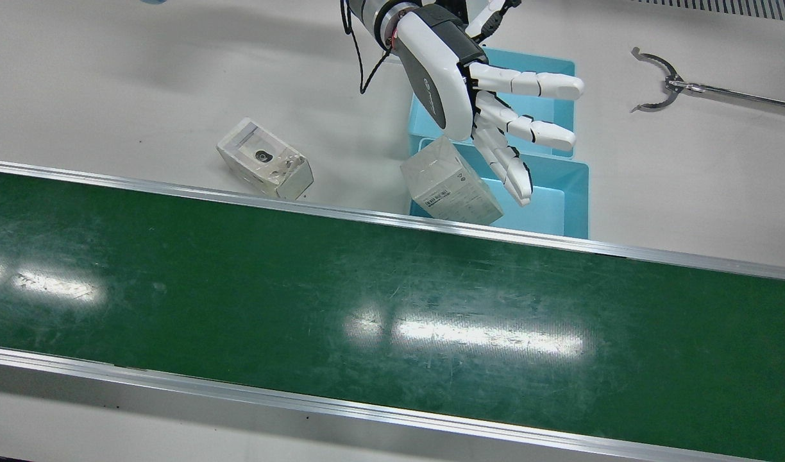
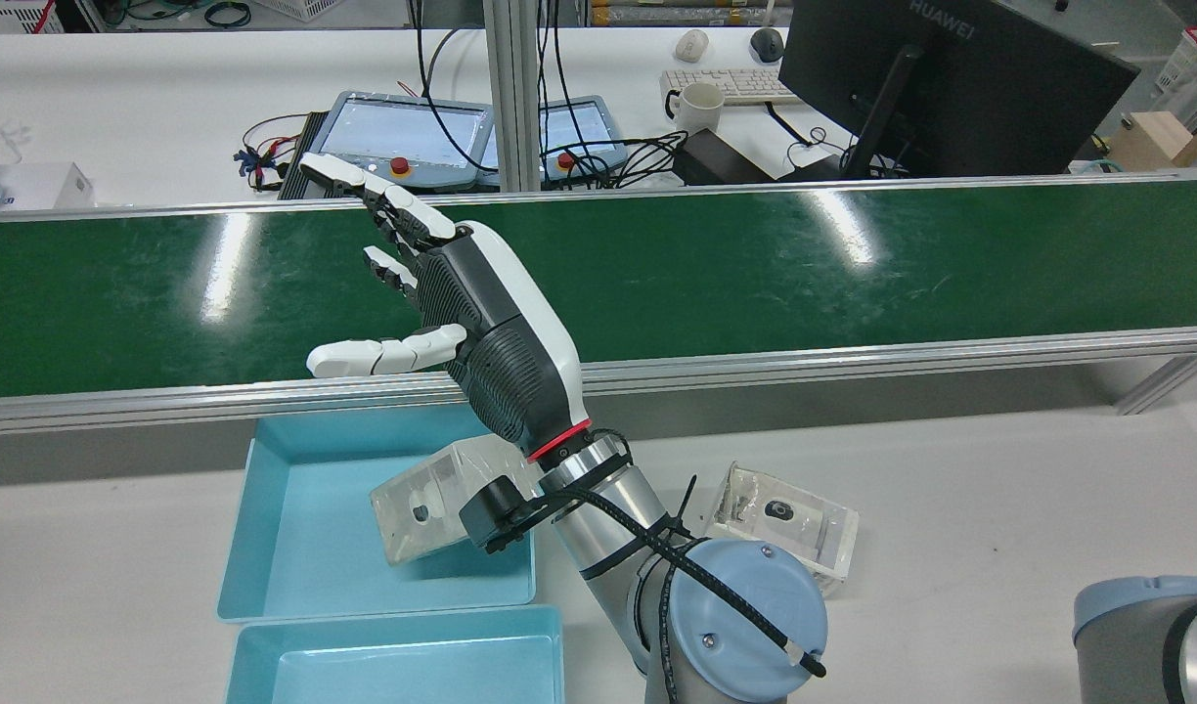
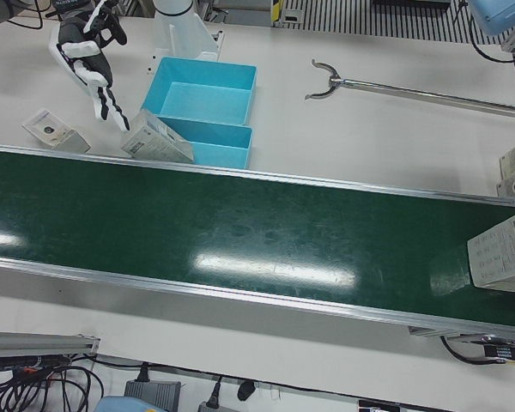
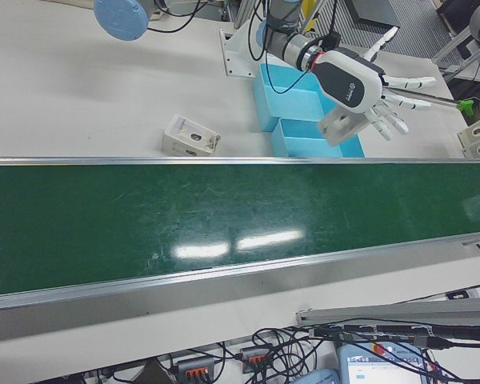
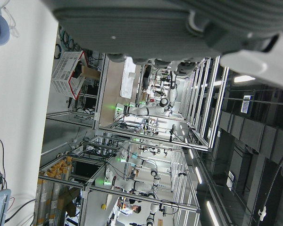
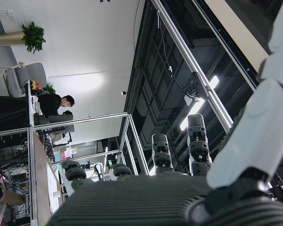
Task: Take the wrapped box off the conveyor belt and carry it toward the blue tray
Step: 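Lift the box off the belt and carry it toward the blue tray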
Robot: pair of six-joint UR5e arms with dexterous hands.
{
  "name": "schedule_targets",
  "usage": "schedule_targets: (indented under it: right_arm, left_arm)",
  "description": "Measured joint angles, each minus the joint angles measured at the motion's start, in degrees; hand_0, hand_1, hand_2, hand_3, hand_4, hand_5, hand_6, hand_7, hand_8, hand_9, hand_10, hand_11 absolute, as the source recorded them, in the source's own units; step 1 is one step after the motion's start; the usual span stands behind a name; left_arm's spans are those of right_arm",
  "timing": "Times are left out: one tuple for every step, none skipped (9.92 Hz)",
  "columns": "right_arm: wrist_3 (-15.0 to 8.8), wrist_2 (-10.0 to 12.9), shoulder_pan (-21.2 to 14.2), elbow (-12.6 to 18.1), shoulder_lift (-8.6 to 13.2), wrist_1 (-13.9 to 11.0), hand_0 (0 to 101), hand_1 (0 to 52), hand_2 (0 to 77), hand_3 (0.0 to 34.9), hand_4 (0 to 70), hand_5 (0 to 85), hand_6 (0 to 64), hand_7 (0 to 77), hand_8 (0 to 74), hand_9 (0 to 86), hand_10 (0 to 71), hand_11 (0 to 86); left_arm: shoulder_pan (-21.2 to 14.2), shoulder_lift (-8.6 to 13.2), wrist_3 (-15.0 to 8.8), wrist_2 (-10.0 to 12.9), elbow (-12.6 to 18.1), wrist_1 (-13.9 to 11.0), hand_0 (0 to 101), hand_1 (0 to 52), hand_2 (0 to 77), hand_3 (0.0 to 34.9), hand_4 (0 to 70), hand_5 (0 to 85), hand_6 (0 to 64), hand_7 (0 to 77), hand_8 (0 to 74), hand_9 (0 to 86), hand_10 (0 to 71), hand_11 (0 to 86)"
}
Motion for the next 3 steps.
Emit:
schedule_targets:
  right_arm:
    - [0.0, -0.1, 0.1, 0.3, -0.2, 0.0, 39, 5.4, 12.0, 30.0, 22.4, 12.0, 0.0, 13.1, 0.5, 1.6, 4.4, 6.5]
    - [0.0, -0.3, 0.5, 0.7, -0.6, -0.1, 39, 5.4, 12.0, 30.0, 22.4, 14.2, 0.0, 13.6, 0.5, 1.6, 4.4, 6.5]
    - [0.0, -0.8, 1.7, 1.3, -1.3, -0.3, 40, 8.2, 13.6, 30.0, 22.4, 16.4, 0.0, 13.6, 0.0, 1.6, 4.4, 6.5]
  left_arm:
    - [0.0, 0.0, 0.0, 0.0, 0.0, 0.0, 0, 0.0, 1.1, 0.0, 0.0, 0.5, 0.0, 0.5, 0.5, 0.5, 0.5, 0.0]
    - [0.0, 0.0, 0.0, 0.0, 0.0, 0.0, 0, 0.0, 1.1, 0.0, 0.0, 0.5, 0.0, 0.5, 0.5, 0.0, 0.0, 0.0]
    - [0.0, 0.0, 0.0, 0.0, 0.0, 0.0, 0, 0.0, 0.5, 0.0, 0.0, 0.5, 0.0, 0.5, 0.5, 0.0, 0.0, 0.0]
